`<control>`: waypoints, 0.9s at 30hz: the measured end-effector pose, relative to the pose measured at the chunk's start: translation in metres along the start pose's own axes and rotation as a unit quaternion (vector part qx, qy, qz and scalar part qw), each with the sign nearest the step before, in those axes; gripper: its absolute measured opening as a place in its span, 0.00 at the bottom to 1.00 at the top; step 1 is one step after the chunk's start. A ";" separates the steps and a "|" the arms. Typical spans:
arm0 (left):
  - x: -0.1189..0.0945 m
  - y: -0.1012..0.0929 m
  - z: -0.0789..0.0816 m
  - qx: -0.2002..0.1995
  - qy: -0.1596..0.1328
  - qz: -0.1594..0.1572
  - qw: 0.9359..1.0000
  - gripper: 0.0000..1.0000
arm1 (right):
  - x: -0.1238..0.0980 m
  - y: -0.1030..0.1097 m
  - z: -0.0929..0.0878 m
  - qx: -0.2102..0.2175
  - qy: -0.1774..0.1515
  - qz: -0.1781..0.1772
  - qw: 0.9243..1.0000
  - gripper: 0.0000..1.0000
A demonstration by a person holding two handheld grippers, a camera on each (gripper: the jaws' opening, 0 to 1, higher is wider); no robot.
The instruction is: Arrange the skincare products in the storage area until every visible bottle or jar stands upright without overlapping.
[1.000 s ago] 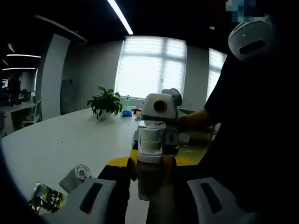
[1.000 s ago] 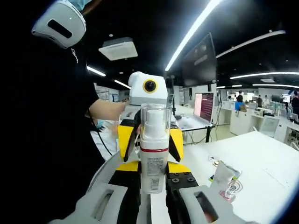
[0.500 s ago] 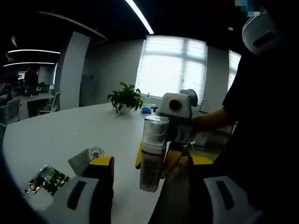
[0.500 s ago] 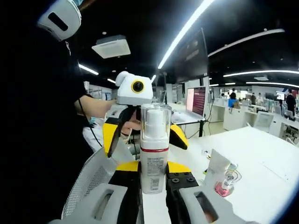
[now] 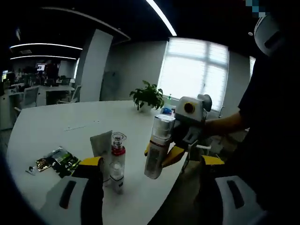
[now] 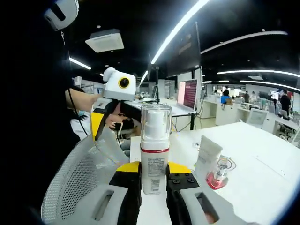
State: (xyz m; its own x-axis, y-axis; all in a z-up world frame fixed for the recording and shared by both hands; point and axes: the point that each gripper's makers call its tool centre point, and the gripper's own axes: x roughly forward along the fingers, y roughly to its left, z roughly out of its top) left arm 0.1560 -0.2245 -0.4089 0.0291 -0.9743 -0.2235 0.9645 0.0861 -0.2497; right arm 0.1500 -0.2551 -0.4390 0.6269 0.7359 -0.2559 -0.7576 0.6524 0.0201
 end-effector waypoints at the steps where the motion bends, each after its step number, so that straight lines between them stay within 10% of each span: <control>1: -0.002 0.003 -0.003 -0.006 -0.001 0.007 1.000 0.78 | 0.000 -0.004 -0.003 0.001 -0.001 -0.005 1.000 0.10; 27: -0.024 0.047 -0.040 -0.050 0.039 0.103 0.993 0.99 | 0.015 -0.041 -0.079 -0.019 0.025 -0.034 0.999 0.10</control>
State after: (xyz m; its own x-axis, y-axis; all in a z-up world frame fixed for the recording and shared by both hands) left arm 0.1896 -0.1883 -0.4532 0.1988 -0.9150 -0.3511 0.9089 0.3061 -0.2831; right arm 0.1761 -0.2849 -0.5199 0.6678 0.6799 -0.3030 -0.7207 0.6924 -0.0347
